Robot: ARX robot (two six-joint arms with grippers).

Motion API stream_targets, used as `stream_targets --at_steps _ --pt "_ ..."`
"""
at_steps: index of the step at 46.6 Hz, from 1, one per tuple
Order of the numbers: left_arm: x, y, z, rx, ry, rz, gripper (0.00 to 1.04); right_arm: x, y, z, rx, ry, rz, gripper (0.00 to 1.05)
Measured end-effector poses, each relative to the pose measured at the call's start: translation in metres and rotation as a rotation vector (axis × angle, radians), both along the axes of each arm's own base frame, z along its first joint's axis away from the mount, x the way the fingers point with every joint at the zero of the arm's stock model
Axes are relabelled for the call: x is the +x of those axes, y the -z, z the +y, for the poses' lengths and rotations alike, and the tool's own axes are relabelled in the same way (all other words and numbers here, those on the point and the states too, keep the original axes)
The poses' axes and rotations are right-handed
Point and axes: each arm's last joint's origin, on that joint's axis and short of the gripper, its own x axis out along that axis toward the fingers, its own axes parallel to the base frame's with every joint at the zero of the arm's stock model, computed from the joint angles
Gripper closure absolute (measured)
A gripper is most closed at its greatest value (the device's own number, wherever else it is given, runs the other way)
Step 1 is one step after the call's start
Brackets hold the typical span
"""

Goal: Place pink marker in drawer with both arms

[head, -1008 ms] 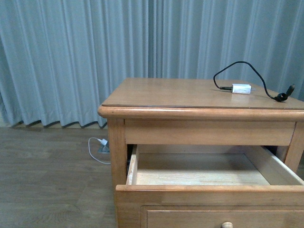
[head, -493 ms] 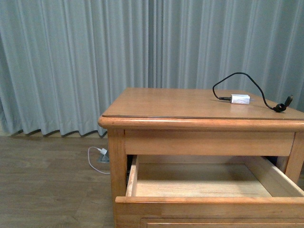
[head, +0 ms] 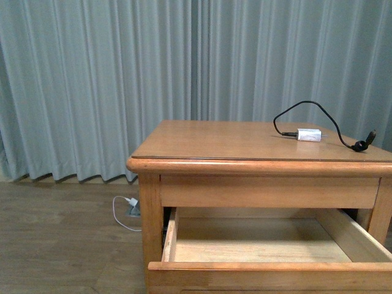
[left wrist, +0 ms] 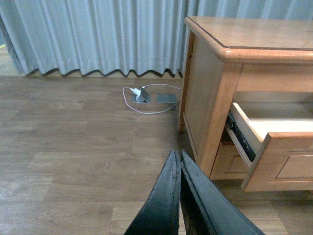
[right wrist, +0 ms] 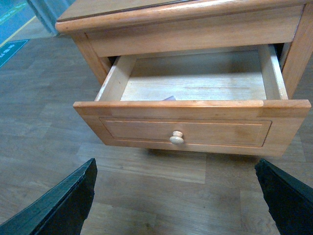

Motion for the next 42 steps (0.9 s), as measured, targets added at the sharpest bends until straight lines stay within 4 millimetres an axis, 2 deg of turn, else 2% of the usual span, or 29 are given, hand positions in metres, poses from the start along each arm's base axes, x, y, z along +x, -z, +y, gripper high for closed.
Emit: stream_targets --at_steps 15,35,38,39,42 --pt "-0.001 0.011 0.0 0.0 0.001 -0.009 1.01 0.0 0.0 0.0 0.0 0.0 0.0 0.08" --pt "-0.001 0.011 0.0 -0.001 0.0 -0.021 1.0 0.0 0.0 0.0 0.0 0.0 0.0 0.08" --pt "-0.001 0.011 0.0 -0.001 0.0 -0.021 0.89 0.0 0.0 0.0 0.0 0.0 0.0 0.08" --pt "-0.001 0.011 0.0 -0.001 0.0 -0.021 0.79 0.0 0.0 0.0 0.0 0.0 0.0 0.08" --pt "-0.001 0.011 0.0 -0.001 0.0 -0.021 0.65 0.002 0.003 0.001 -0.067 0.114 -0.111 0.08"
